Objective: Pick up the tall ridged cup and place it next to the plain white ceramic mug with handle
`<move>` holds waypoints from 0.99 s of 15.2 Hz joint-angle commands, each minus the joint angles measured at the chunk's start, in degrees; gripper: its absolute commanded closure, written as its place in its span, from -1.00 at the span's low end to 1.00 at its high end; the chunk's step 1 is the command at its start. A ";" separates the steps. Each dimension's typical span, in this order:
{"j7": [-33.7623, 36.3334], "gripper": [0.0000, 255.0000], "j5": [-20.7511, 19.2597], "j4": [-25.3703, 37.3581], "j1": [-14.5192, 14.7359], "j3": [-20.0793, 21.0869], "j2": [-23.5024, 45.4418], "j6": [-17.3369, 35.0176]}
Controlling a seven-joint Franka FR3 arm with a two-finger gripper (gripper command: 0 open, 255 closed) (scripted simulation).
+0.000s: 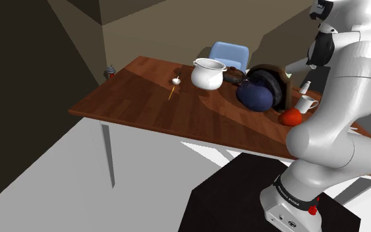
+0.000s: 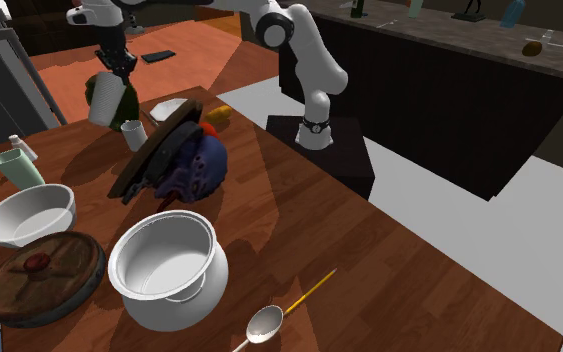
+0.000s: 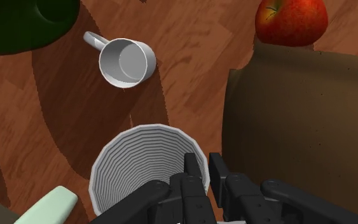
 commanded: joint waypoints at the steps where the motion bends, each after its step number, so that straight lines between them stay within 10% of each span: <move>1: -0.06 1.00 -0.35 -3.23 0.81 -0.12 -0.95 2.28; 15: -0.38 1.00 -1.34 -19.16 3.92 -0.29 -3.93 15.04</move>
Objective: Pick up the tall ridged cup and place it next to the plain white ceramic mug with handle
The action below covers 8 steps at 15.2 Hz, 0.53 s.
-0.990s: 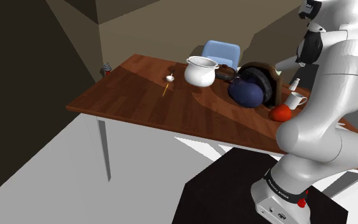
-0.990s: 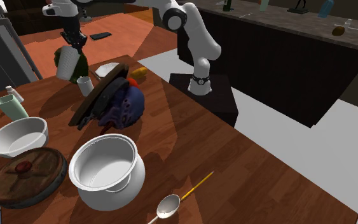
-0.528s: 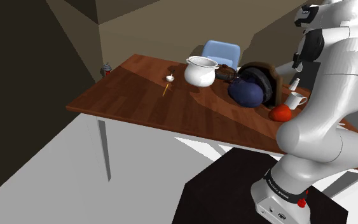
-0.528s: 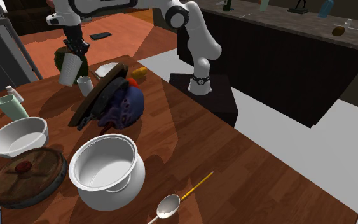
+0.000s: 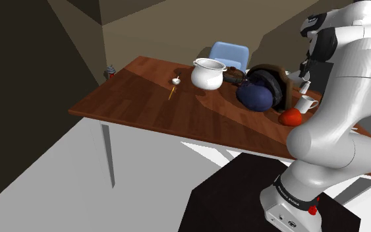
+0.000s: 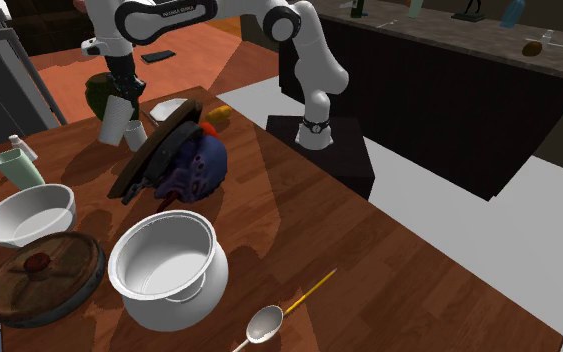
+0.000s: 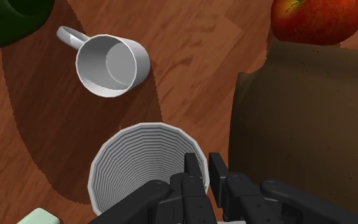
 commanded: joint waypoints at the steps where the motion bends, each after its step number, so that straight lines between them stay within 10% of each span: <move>1: 0.07 1.00 -0.02 -1.67 0.34 0.05 -0.10 1.59; 8: -0.20 1.00 0.24 -6.79 0.92 0.27 0.14 6.85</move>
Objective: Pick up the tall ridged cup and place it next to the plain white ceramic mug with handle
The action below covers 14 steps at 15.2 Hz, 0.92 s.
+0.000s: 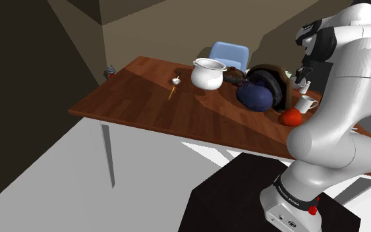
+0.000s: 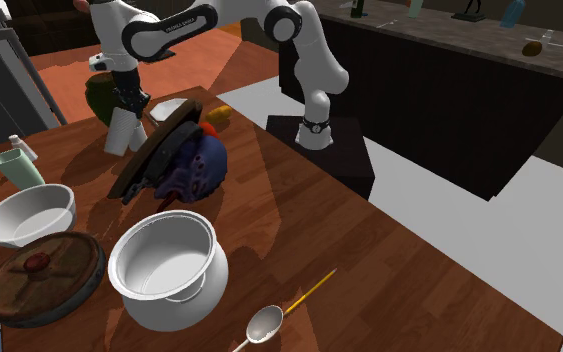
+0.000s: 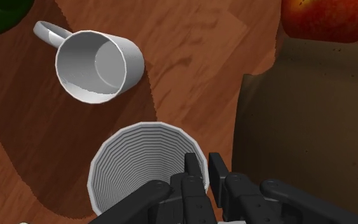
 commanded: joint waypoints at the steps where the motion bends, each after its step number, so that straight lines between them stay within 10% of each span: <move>1: -0.15 1.00 0.18 -0.97 0.00 0.09 0.32 1.30; 14: -0.86 1.00 1.38 -7.03 0.20 0.83 2.39 9.21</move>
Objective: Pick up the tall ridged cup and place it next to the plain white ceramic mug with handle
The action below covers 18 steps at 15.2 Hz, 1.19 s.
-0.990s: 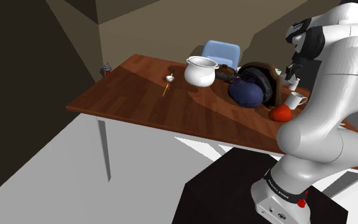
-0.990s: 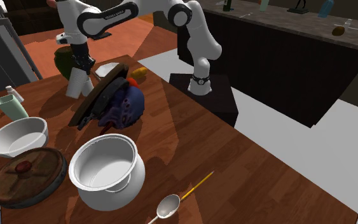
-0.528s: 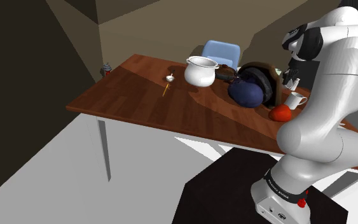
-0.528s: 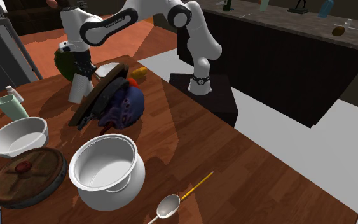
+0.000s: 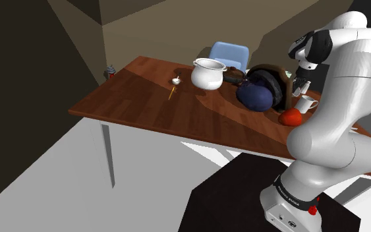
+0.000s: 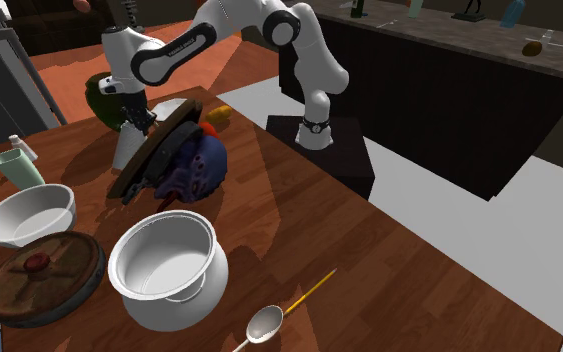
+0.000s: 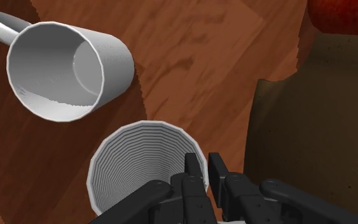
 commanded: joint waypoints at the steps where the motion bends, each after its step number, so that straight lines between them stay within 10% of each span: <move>1: -0.01 1.00 0.06 -0.15 0.01 0.04 0.10 0.29; 7: -0.01 1.00 0.06 -0.15 0.01 0.04 0.10 0.29; 8: -0.01 -1.00 0.06 -0.14 0.01 0.04 0.10 0.28; 18: 0.83 -1.00 -1.30 3.03 0.48 -0.72 -2.66 -5.43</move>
